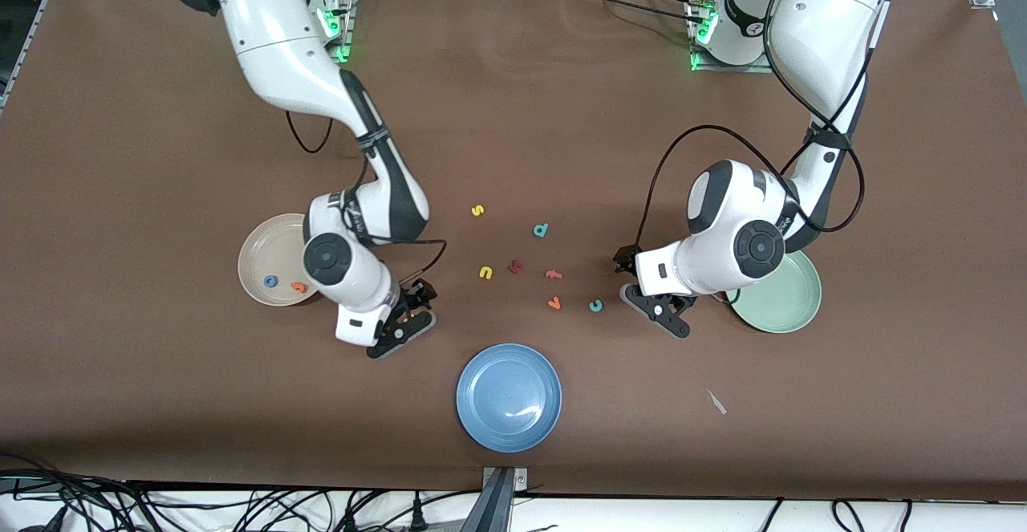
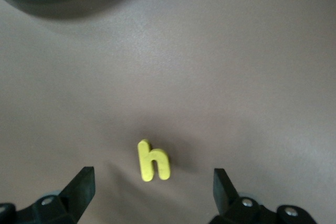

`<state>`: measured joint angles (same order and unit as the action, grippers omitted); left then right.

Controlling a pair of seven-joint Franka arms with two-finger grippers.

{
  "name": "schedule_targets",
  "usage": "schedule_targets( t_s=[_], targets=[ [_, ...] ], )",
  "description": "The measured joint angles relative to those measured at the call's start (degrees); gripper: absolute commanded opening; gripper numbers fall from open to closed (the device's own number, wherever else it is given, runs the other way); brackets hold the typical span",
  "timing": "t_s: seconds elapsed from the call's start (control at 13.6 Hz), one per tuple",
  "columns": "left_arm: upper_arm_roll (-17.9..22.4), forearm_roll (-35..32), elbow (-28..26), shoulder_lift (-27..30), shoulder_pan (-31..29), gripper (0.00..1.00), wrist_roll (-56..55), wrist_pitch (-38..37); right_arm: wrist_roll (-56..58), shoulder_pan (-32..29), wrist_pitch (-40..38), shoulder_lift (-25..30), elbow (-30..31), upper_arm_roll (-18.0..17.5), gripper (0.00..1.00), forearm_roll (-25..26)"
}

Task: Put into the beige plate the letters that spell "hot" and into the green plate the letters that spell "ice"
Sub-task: 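Grasp yellow h with the right gripper while the left gripper reaches cyan c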

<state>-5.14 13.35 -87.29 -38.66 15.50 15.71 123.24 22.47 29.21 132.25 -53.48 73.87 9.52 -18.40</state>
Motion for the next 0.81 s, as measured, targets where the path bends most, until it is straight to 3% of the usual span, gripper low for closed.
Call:
schedule_targets(
  t_s=[0.44, 0.81],
  targets=[
    [6.98, 0.00, 3.86, -3.40, 8.40, 1.00, -27.90, -0.23, 1.09, -0.94, -0.25, -2.44, -2.90, -1.97, 0.99, 0.01],
    [9.94, 0.00, 10.77, -7.72, 14.09, 0.99, -53.38, -4.17, 1.72, -0.89, -0.24, -4.17, -5.05, -1.97, 0.80, 1.43]
  ],
)
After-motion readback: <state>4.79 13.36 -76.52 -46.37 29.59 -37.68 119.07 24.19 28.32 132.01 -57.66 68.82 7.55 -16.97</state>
